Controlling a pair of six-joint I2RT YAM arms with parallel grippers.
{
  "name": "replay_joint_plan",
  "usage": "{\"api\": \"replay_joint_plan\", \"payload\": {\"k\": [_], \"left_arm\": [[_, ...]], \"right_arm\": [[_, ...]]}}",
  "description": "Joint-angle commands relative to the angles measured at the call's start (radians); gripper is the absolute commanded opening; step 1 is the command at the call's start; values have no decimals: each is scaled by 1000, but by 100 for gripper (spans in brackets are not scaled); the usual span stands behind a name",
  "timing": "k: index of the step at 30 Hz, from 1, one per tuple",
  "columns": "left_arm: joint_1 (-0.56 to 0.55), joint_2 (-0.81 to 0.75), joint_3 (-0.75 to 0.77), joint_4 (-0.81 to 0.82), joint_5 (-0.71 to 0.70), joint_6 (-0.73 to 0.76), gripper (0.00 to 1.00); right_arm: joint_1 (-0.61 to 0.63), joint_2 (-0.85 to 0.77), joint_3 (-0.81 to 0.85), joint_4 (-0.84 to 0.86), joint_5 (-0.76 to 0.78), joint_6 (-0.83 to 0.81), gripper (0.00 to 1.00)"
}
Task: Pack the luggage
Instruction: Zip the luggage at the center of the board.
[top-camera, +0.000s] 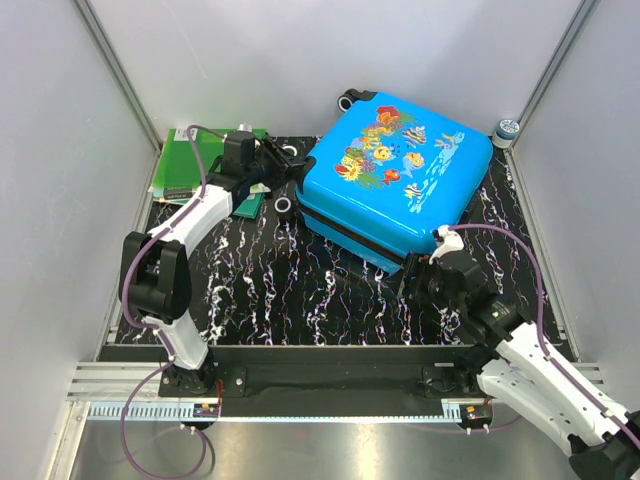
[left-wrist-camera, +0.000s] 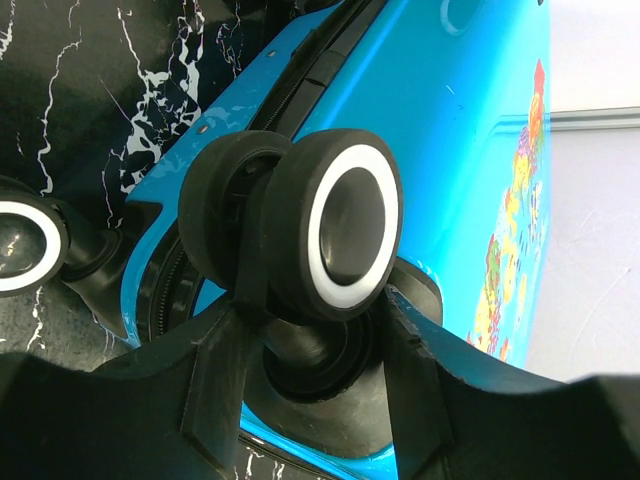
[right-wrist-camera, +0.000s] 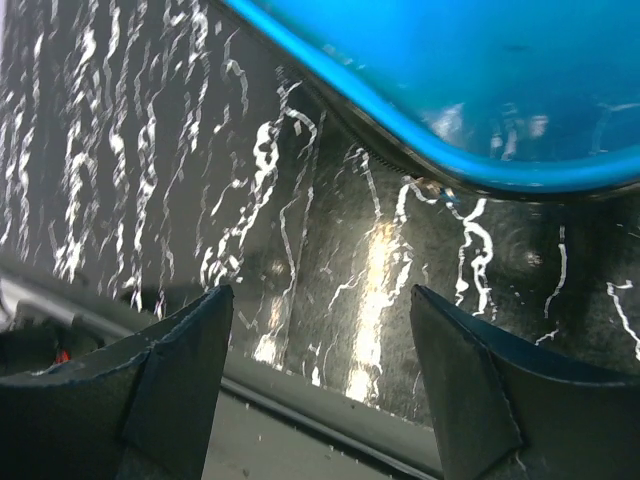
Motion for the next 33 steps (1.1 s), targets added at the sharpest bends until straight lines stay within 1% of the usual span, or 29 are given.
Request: {"api": "replay_joint_plan", "payload": {"k": [1,3,4,6,10,15,20,26,33], "left_arm": [[-90,23,-2,-67,262,288,0],[-90,22,-3,-67,268,288,0],[-90,20,-3,-67,269,288,0],[-88,20,-5,-66,269,287,0],[-88,23,-3,-66,274,284,0],[-87,26,-2,-67,279,284,0],[-88,26,-2,-66,288,280,0],[-87,22,-3,-66,289,280,0],[-87,19,-6,-60,298,274,0]], "right_arm": [[64,35,1,17,205,76,77],[109,54,-12,46,287,96,77],[119,52,-16,60,358,101,77],[130,52,-24,103,405,101,76],[152,72,-38,183,501,90,72],[169,137,-64,287,528,94,68],[195,209,-84,329,577,119,64],[239,204,-110,341,687,144,61],[264,203,-138,431,762,88,57]]}}
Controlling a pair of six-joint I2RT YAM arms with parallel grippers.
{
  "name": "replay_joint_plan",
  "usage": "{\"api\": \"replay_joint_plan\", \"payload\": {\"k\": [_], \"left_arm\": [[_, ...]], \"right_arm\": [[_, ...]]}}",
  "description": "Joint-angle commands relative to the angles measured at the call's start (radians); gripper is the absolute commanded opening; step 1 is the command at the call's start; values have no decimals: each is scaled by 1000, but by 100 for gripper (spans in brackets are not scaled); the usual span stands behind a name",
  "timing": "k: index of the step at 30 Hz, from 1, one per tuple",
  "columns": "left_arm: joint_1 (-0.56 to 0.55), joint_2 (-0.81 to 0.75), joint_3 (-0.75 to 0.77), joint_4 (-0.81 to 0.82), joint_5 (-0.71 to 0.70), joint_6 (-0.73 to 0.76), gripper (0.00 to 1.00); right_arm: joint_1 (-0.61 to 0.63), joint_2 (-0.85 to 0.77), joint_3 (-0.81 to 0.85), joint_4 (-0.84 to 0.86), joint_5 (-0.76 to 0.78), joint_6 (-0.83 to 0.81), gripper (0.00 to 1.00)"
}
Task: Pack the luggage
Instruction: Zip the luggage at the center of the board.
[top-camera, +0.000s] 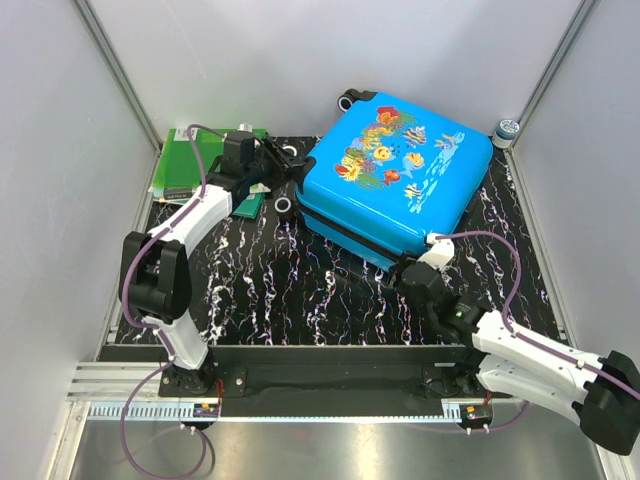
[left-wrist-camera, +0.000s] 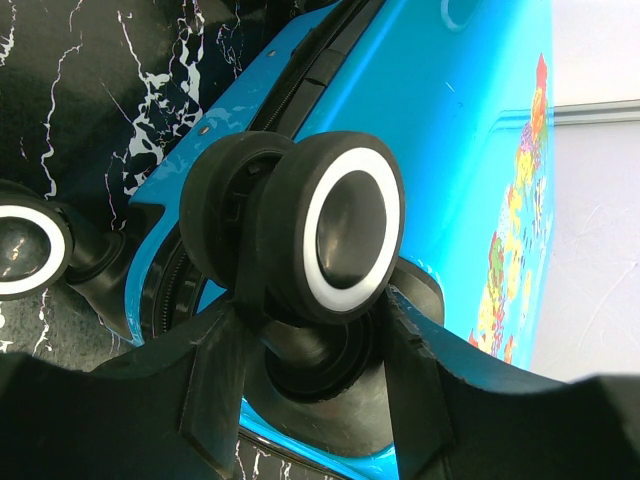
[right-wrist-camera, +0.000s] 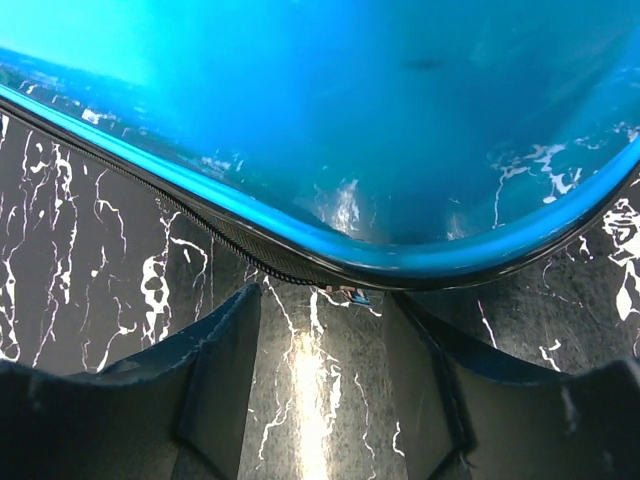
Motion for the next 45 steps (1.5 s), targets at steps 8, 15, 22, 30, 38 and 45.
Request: {"api": "replay_joint_plan", "payload": {"k": [8,15,22,30,38,45], "left_arm": [[-82,24,-16,-44,310,238,0],[-82,24,-26,-33,316,231,0],[-82,31,-28,-31,313,234,0],[-82,35,-31,-31,311,237,0],[-82,41,-34,-31,313,237,0],[-82,43,-34,-31,311,237,0]], "right_arm": [[24,-21,-14,193,163,-80,39],[24,14,-21,191,206,-48,25],[26,22,-25,210,212,-83,9],[35,19,-39,267,168,-126,0],[101,133,35,314,183,-132,0],[141,253,105,397,185,-158,0]]}}
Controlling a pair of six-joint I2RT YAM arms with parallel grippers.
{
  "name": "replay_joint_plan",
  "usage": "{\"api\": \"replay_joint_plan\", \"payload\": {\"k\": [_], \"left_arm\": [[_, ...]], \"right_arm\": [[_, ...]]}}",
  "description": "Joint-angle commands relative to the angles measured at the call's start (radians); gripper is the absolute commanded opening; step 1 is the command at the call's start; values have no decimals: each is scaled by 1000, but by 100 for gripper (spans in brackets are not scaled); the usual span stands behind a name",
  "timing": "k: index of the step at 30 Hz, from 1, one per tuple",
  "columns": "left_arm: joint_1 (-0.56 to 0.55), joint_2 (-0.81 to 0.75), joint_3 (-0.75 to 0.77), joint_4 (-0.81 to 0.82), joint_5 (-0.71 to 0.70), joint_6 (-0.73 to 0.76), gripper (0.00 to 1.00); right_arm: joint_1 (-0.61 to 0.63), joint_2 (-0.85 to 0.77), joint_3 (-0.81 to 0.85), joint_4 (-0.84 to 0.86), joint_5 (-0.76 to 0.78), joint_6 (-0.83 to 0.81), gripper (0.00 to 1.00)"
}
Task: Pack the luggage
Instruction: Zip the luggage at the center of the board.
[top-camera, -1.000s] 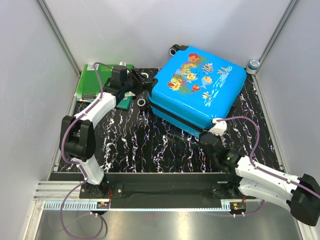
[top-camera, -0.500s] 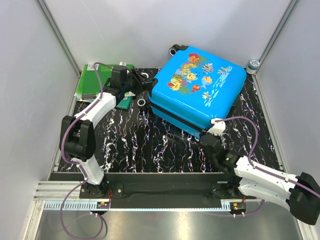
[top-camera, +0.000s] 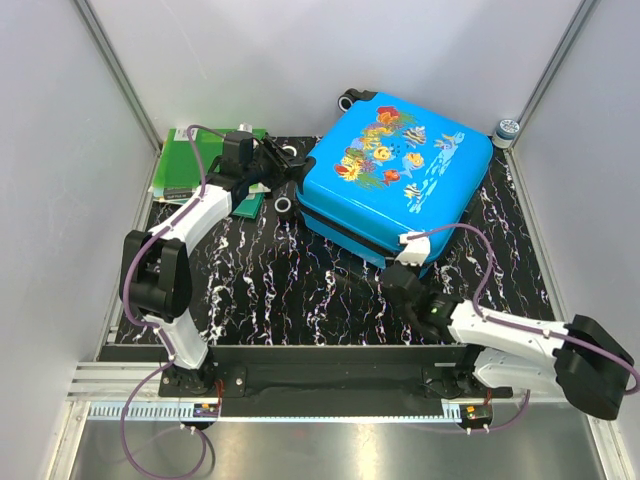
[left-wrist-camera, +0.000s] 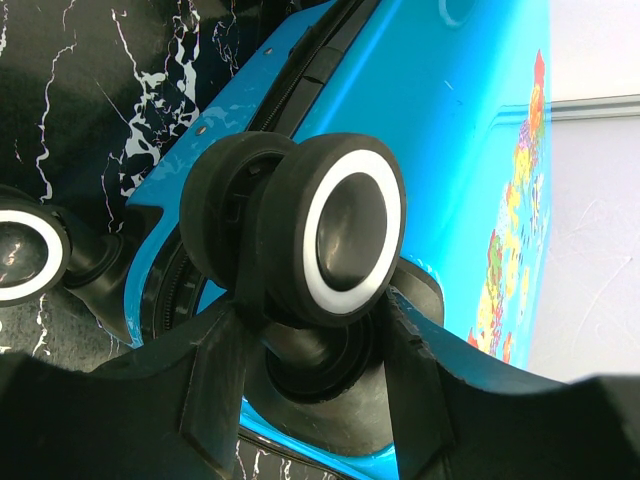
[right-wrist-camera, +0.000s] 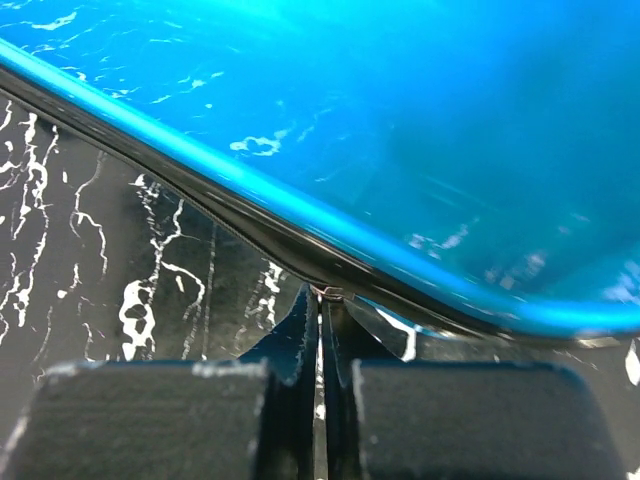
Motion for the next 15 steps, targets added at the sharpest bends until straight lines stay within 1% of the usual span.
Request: {"api": "replay_joint_plan", "payload": {"k": [1,8,15], "left_arm": [[-91,32,-28,-50,285,237,0],[-93,32,-31,-46,286,234,0],[-91,32,-30,-44,289,234,0]], "right_arm": [[28,65,92,181,6,-23,0],[28,174,169,249,-25,-70,0],[28,306,255,301,-95,-83,0]]}}
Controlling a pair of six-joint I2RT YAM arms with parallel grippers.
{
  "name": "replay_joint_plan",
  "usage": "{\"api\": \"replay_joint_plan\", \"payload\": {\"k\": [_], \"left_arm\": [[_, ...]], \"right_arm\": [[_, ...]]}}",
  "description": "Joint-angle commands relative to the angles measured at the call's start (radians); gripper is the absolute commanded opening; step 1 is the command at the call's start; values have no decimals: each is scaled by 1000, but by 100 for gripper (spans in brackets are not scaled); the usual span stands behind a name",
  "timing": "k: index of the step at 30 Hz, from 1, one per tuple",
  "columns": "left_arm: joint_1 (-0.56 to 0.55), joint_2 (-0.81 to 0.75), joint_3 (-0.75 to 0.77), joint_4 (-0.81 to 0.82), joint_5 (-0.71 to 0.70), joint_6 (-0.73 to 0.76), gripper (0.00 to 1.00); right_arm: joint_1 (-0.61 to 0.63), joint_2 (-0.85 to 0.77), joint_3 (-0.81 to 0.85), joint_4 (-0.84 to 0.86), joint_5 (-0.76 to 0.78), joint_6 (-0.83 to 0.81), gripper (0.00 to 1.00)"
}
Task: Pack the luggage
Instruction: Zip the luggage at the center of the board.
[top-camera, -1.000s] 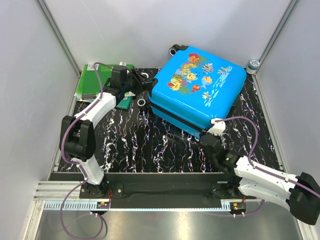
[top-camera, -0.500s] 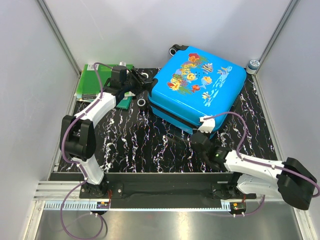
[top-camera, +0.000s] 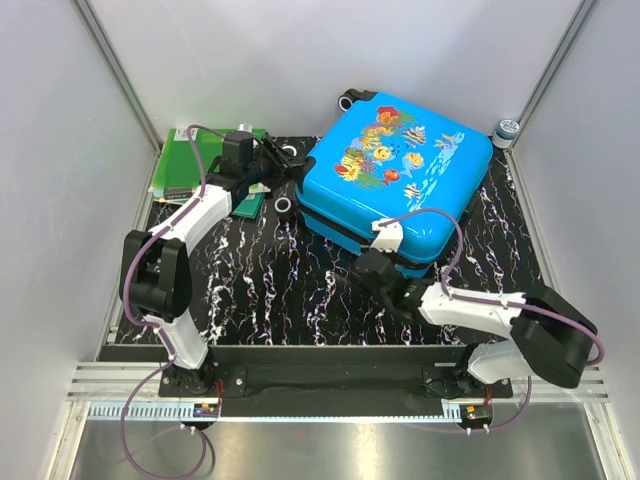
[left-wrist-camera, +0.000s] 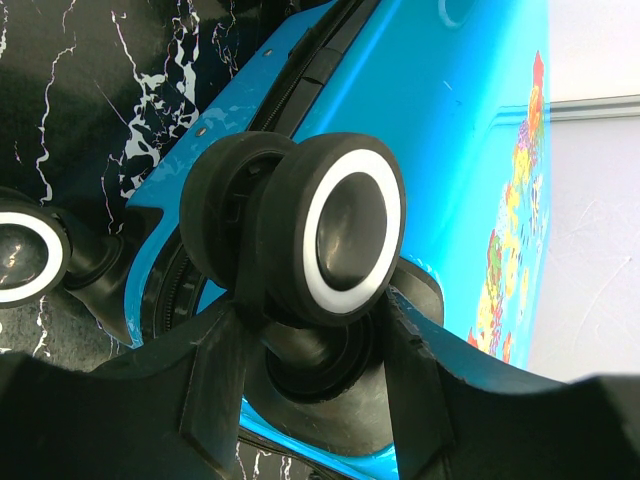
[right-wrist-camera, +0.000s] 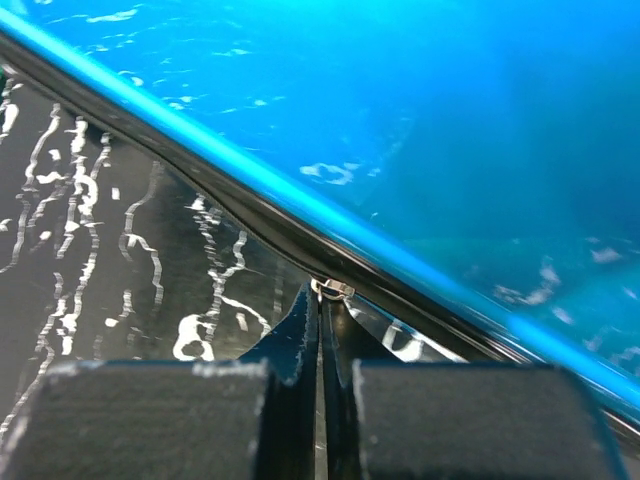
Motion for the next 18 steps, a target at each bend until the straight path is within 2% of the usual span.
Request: {"api": "replay_joint_plan", "payload": {"k": [1,18], "left_arm": [[-93,32,-29,-48,290,236,0],[-90,38,-3,-37,342,248,0]], "right_arm": [[20,71,110,171,-78,-16,0],[20,300,334,212,-265,-112,0]]}}
